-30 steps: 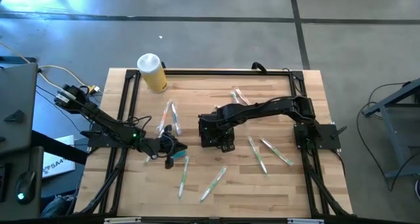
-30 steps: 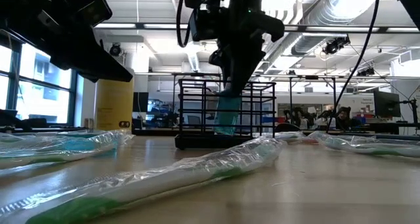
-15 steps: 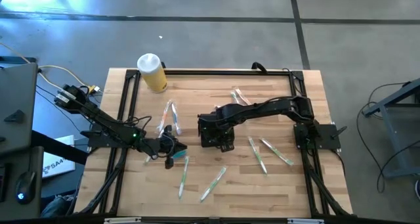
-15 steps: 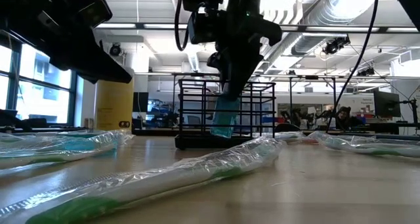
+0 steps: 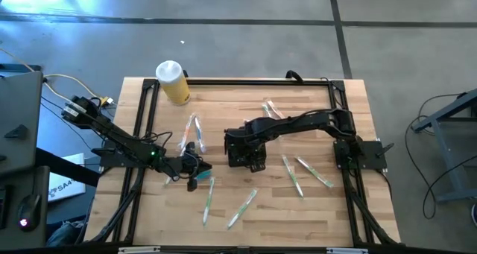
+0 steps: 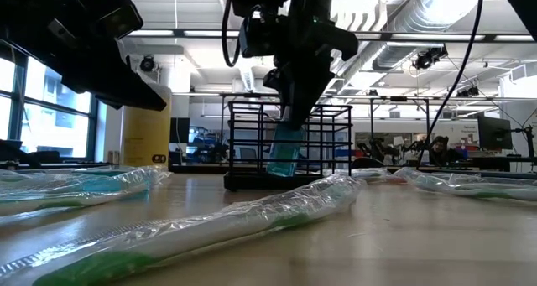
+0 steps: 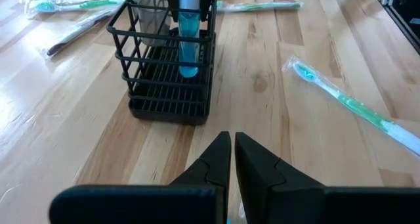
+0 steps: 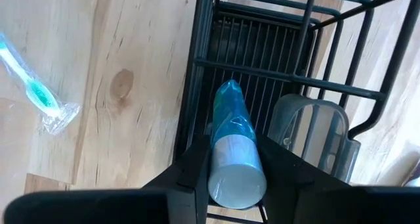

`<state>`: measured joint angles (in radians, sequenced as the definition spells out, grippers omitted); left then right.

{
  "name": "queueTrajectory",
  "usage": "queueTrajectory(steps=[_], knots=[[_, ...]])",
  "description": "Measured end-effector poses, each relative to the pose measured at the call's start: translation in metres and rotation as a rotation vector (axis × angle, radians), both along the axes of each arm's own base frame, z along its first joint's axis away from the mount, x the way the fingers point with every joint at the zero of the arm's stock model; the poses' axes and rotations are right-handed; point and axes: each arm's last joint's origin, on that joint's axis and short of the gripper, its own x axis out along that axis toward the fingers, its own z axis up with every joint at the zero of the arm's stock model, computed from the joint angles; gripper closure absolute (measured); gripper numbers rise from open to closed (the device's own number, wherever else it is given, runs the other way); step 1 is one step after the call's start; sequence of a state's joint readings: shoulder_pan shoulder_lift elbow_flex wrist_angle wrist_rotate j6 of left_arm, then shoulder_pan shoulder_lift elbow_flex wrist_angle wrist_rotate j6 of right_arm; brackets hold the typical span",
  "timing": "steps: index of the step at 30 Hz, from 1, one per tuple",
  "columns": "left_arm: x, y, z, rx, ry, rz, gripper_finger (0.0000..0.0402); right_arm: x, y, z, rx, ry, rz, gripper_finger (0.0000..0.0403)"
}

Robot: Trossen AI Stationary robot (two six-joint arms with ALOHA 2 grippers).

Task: Pick & Place toothbrushing station
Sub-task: Put the blue mouthwash into the wire organizer

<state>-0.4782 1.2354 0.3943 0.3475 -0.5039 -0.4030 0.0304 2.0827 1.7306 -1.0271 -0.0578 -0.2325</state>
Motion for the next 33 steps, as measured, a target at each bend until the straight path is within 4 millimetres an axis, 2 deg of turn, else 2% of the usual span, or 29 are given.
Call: queueTrajectory(steps=[9,17,25,33], knots=[[-0.0001,-0.0006,-0.0002,-0.008,0.005,-0.017,0.0382,-0.0001,-0.0003,-0.0005,-0.002,0.003,-0.001,0.0312],[-0.0001,-0.0007,-0.0003,-0.010,0.007,-0.022,0.0382,0.0000,-0.0004,-0.0009,-0.007,0.003,-0.002,0.0290],[-0.0003,-0.0007,-0.0007,-0.019,0.011,-0.018,0.0382,-0.0001,-0.0004,-0.0012,-0.006,0.005,-0.003,0.0302],[-0.0005,-0.0006,-0.0010,-0.025,0.014,-0.015,0.0382,-0.0002,0.0004,-0.0014,-0.002,0.008,-0.030,0.0278]])
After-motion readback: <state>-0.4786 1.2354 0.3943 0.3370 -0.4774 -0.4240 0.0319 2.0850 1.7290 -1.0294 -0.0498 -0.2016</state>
